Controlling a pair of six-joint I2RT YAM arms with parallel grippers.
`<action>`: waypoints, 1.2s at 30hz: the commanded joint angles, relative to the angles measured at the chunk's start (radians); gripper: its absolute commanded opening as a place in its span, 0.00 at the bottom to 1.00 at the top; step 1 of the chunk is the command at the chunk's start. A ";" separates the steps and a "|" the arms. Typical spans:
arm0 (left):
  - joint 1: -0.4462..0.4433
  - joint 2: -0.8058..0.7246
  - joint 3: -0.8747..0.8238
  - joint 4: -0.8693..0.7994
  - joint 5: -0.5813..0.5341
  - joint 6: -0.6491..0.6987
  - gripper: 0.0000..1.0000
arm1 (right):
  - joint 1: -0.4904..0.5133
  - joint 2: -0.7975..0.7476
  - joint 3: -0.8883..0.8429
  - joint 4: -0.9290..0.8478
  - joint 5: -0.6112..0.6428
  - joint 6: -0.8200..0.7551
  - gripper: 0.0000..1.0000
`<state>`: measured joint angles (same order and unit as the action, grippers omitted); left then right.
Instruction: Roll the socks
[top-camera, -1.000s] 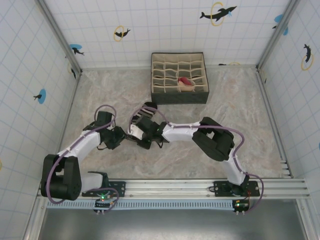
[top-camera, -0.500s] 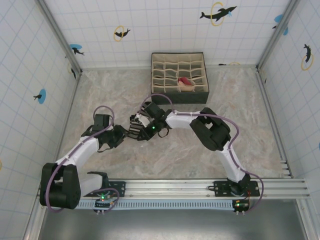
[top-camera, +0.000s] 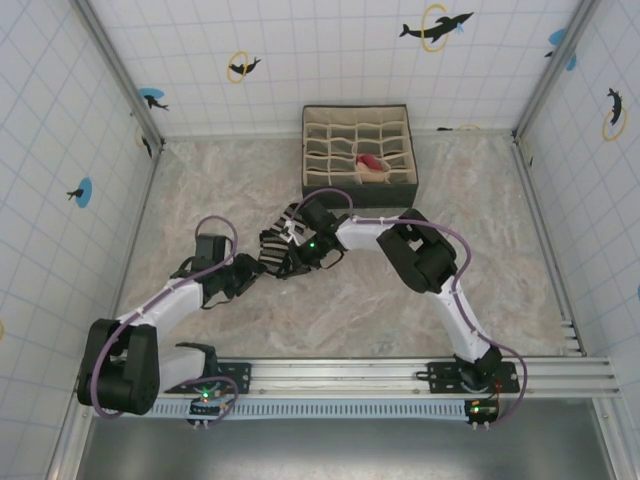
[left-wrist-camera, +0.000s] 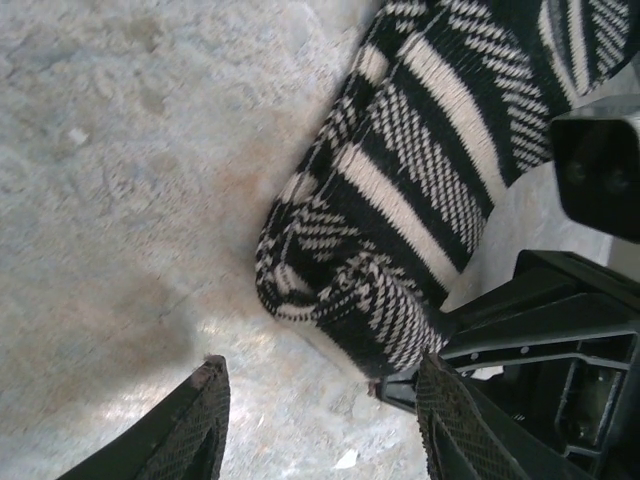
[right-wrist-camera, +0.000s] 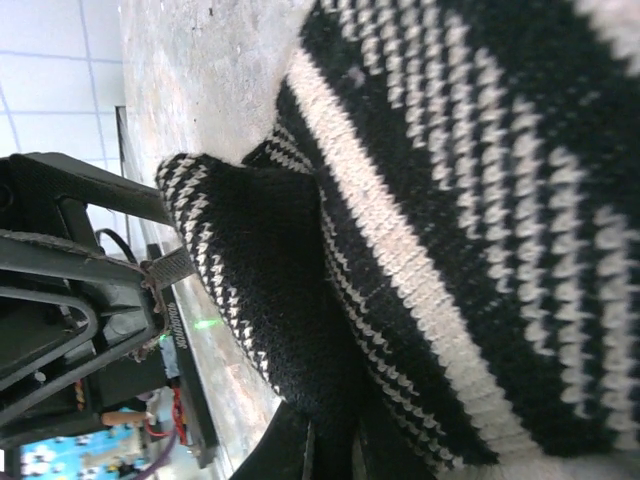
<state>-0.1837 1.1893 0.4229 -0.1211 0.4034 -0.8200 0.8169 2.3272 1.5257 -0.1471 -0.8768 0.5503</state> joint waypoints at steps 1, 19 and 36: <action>-0.006 0.003 -0.028 0.121 -0.004 -0.037 0.51 | -0.012 0.068 0.008 -0.103 0.083 0.078 0.00; -0.059 0.116 -0.044 0.198 -0.045 -0.094 0.41 | -0.027 0.071 0.007 -0.046 0.048 0.146 0.00; -0.059 0.213 0.013 0.133 -0.102 -0.065 0.04 | -0.038 0.002 -0.073 0.105 0.027 0.185 0.21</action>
<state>-0.2417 1.3685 0.4267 0.1108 0.3573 -0.9005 0.7944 2.3363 1.4960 -0.0433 -0.9264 0.7185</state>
